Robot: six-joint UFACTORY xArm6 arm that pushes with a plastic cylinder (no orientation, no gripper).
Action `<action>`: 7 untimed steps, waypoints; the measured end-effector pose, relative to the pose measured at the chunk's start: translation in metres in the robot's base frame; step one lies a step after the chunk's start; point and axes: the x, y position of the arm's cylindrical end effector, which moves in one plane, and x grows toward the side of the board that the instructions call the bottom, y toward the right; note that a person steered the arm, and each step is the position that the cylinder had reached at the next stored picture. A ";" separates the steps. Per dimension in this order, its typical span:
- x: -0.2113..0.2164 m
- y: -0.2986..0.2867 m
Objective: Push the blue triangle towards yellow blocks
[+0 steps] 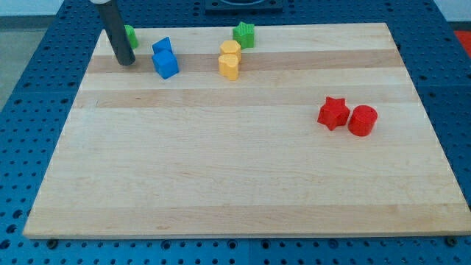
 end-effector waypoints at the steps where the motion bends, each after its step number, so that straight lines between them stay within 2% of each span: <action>1: -0.012 0.013; 5: -0.016 0.059; 7: -0.046 0.059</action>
